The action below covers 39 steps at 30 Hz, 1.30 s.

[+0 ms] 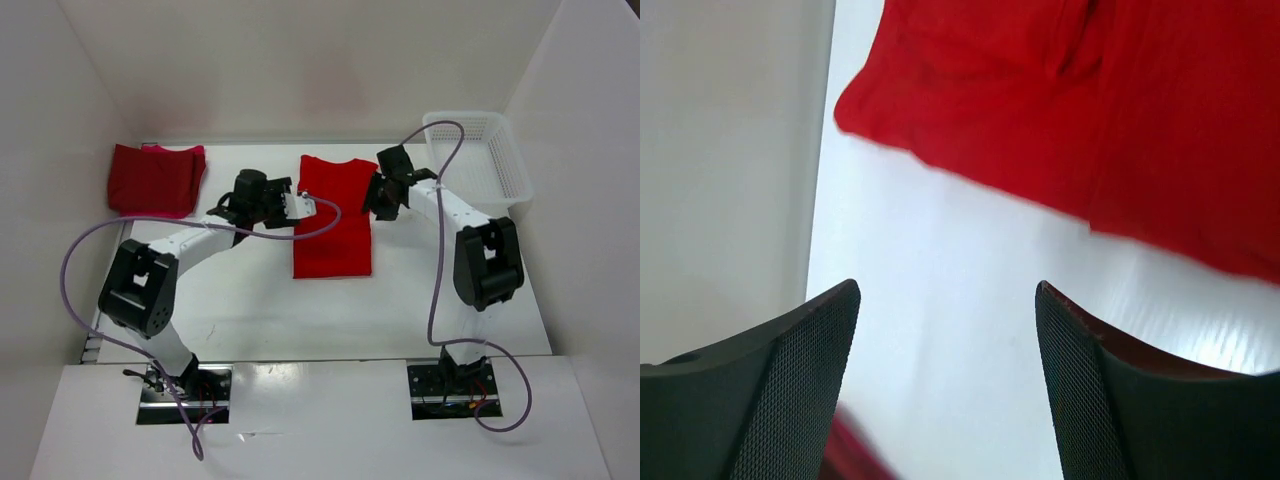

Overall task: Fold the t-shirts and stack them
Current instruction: Fold the folded rectangular tshirt in 1/3 of the way

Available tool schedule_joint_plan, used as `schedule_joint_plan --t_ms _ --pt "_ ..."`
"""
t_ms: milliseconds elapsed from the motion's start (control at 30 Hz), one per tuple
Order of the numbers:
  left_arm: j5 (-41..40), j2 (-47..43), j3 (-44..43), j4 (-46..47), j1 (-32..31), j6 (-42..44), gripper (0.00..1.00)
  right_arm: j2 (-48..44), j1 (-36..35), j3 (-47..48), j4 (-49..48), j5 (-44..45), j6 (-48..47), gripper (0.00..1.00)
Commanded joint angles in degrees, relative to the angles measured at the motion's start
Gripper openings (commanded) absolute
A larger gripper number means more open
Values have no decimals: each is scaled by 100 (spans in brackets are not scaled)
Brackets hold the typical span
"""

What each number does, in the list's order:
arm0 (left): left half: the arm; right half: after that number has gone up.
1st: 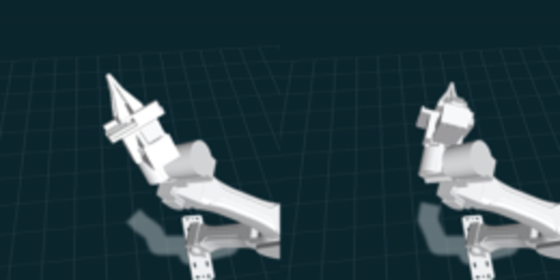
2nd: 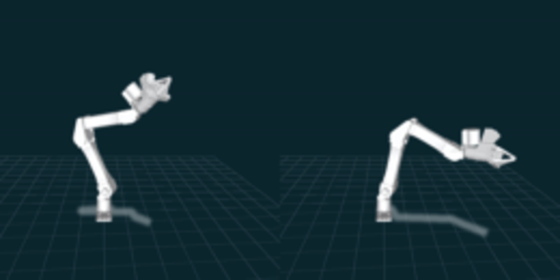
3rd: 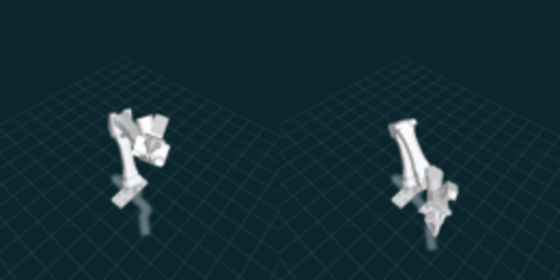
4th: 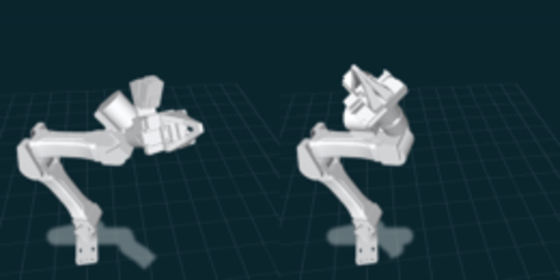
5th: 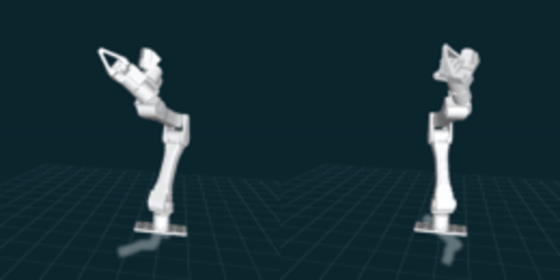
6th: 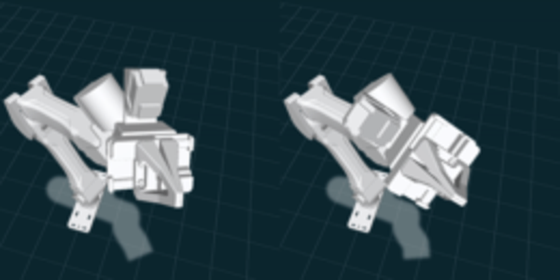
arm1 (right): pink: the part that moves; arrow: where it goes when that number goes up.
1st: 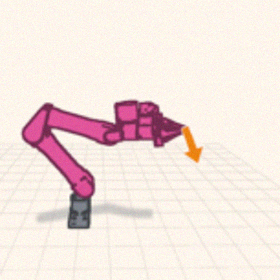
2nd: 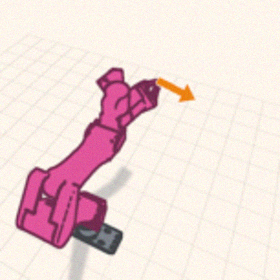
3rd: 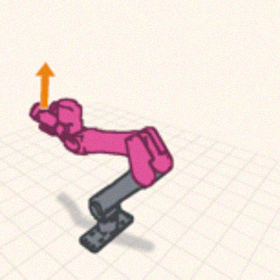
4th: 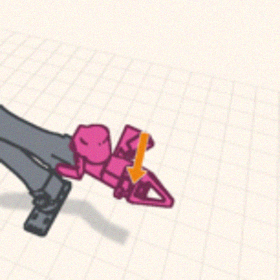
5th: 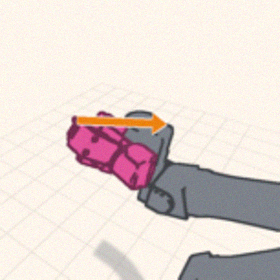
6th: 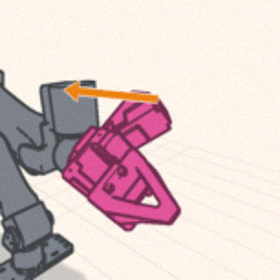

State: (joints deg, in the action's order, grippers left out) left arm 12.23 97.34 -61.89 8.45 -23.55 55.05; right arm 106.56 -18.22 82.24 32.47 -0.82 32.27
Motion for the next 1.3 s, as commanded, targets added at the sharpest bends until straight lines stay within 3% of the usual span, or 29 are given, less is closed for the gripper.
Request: schedule_joint_plan --t_ms 0,233,333,500,667,733,833,867,933,1267 --pt "314 -698 69 -1115 61 47 78 -821 11 -347 -294 12 42 47" --pt "745 -1147 862 -2101 -545 577 79 -691 -173 -929 -478 -481 -63 5" --pt "868 -1147 933 -2259 -756 953 81 -190 -305 -604 -609 -401 15 0" --pt "869 -1033 1161 -2321 -967 1359 82 539 -244 -86 -743 -455 139 0" --pt "632 -928 1469 -2400 -1020 2290 82 1024 -191 415 -593 -340 16 0" --pt "492 -858 1547 -2400 -1020 2501 83 753 -191 416 -522 -410 16 4" --pt "438 -796 1548 -2479 -1020 2520 84 131 -191 110 -391 -463 16 35" --pt "543 -743 1487 -2680 -1020 2650 86 -29 -191 4 -312 -515 16 51" --pt "649 -743 1434 -2857 -1020 2835 86 -458 -191 -372 -180 -516 16 59" --pt "693 -524 1514 -2076 -1020 2898 85 -1058 -191 -1781 -56 -955 271 59"
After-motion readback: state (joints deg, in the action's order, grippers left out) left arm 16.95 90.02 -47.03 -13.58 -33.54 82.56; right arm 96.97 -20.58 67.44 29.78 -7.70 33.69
